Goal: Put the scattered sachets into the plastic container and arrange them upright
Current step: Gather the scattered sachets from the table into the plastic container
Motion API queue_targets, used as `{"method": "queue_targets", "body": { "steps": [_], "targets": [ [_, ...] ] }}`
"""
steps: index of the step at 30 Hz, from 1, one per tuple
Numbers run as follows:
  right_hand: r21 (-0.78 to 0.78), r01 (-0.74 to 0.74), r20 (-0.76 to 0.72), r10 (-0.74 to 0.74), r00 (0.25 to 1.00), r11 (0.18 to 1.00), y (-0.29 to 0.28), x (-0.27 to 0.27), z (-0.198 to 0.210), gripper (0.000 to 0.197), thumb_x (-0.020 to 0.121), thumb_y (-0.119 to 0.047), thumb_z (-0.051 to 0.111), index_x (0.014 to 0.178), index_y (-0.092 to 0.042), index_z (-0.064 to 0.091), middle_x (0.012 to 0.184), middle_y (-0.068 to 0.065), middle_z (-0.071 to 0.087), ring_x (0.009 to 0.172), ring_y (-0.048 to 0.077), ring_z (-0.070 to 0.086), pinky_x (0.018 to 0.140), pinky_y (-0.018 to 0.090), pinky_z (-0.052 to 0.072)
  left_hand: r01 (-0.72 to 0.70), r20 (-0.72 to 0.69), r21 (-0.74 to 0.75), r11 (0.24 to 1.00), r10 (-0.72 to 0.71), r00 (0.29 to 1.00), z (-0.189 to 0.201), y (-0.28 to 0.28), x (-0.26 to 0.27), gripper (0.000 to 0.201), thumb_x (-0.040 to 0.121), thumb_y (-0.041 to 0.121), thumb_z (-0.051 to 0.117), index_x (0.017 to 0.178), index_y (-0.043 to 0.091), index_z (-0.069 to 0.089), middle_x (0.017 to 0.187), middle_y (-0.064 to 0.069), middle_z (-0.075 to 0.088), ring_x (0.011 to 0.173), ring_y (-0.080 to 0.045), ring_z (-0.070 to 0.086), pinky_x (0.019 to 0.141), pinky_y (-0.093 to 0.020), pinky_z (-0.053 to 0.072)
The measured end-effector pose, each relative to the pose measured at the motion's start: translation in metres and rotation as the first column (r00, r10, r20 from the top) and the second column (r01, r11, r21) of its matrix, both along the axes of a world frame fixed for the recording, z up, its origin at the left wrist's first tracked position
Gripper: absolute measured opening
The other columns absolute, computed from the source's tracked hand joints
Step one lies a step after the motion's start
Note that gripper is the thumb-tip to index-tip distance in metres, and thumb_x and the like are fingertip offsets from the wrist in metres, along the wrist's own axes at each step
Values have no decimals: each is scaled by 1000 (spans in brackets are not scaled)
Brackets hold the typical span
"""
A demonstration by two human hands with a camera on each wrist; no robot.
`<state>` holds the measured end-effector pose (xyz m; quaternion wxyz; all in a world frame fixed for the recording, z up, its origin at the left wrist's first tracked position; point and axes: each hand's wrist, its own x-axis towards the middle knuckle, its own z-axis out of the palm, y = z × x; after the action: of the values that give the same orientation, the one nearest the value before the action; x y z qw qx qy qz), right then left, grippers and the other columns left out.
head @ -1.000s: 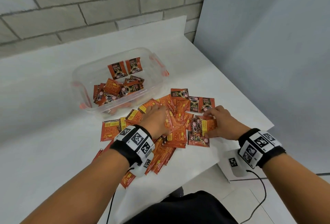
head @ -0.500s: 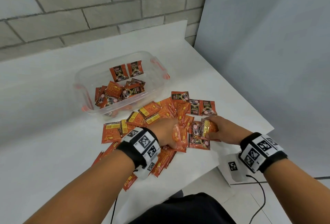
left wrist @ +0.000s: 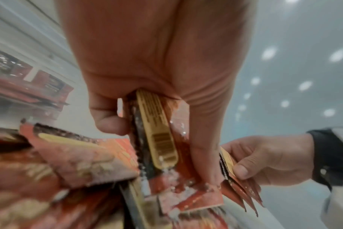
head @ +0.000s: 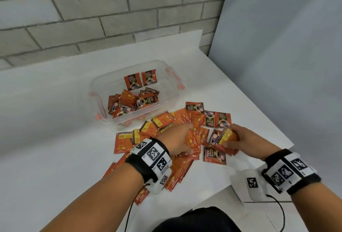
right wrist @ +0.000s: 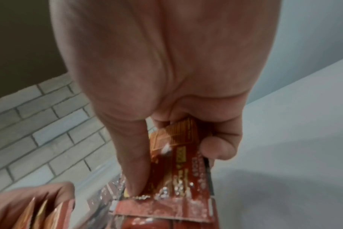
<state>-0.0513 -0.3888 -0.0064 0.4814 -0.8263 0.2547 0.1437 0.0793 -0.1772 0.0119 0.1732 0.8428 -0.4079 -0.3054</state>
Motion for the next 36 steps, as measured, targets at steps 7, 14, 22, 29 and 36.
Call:
{"method": "queue_targets", "body": {
  "steps": [7,14,22,29,36],
  "targets": [
    [68,90,208,-102,973,994,33,65,58,15,90,1,51,95,-12,55,85,10,65,69,20,58,63,32,46,-476,-294,-328,816,391,872,43,56,49,33,87,16,65,109,27,43,83,5,61,72,-10,59,62,-22,47],
    [38,50,321,-59,945,998,108,188,68,24,87,-4,61,107,-13,52,99,9,64,77,20,64,68,32,55,-770,-221,-390,504,761,610,58,115,120,12,85,24,66,95,17,62,92,4,67,89,-16,64,81,-33,53],
    [-38,14,161,-7,987,999,143,260,56,22,86,-6,62,108,-3,60,83,6,62,95,31,66,85,43,56,-662,37,-56,747,664,747,45,107,127,13,90,13,58,95,2,59,92,-7,64,89,-26,61,62,-22,44],
    [-141,-27,115,43,992,990,141,259,55,33,89,-17,60,110,8,61,93,21,65,89,33,66,86,46,55,-606,43,-47,794,608,793,38,111,130,57,94,24,53,145,5,33,149,-12,39,133,-27,41,102,-28,35],
    [-42,-74,365,84,927,996,135,203,82,26,92,-16,59,117,-11,60,100,4,66,80,16,64,72,28,53,-663,-160,-362,655,657,737,47,142,107,38,92,24,59,130,22,55,127,-2,61,115,-20,58,99,-34,45]
  ]
}}
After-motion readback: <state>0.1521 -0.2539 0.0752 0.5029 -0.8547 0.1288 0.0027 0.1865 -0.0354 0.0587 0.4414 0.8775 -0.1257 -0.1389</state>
